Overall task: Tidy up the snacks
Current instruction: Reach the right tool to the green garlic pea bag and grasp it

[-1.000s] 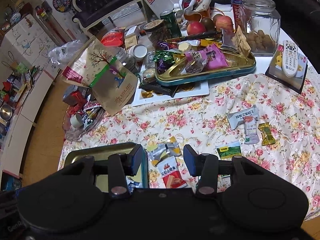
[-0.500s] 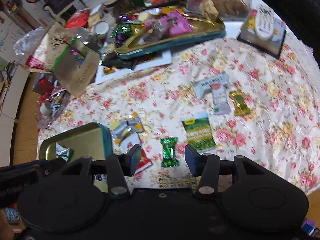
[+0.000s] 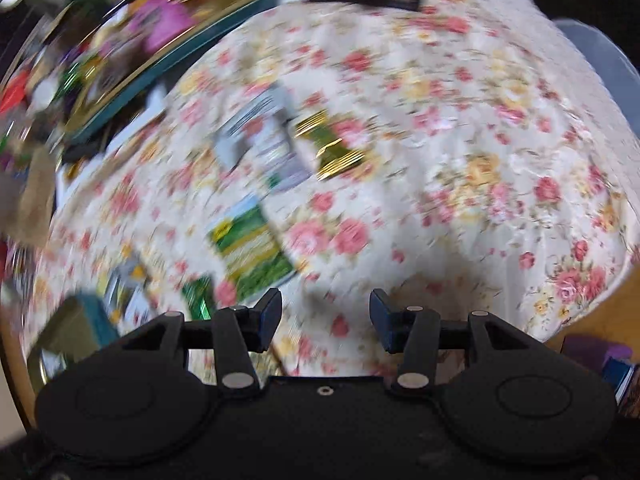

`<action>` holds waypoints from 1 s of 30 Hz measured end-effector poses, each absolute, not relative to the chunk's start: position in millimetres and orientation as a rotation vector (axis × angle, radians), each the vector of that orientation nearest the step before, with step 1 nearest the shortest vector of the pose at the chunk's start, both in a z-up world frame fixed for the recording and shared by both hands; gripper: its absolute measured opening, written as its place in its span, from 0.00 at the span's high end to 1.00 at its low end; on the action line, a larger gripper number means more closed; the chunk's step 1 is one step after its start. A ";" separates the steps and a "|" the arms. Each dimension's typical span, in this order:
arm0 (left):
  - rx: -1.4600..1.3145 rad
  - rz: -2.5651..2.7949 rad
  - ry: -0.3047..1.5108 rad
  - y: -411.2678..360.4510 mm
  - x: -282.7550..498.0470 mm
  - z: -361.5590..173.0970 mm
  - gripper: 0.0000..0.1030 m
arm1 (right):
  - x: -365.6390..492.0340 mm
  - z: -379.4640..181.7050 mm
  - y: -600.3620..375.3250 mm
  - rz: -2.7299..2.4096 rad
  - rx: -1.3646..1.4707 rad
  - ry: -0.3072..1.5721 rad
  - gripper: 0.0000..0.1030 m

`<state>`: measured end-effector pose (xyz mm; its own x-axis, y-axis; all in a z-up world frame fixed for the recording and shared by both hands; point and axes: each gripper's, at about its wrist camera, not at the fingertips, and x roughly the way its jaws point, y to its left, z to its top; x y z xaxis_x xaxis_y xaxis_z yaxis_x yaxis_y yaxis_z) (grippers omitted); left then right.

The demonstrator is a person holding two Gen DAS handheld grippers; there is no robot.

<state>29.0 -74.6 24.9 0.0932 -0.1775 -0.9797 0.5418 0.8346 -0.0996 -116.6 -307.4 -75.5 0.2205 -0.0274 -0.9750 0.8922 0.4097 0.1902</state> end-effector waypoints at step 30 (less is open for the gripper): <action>0.287 -0.534 1.369 -58.9 39.5 26.6 0.56 | -24.7 -115.1 -276.1 -0.718 0.680 1.202 0.46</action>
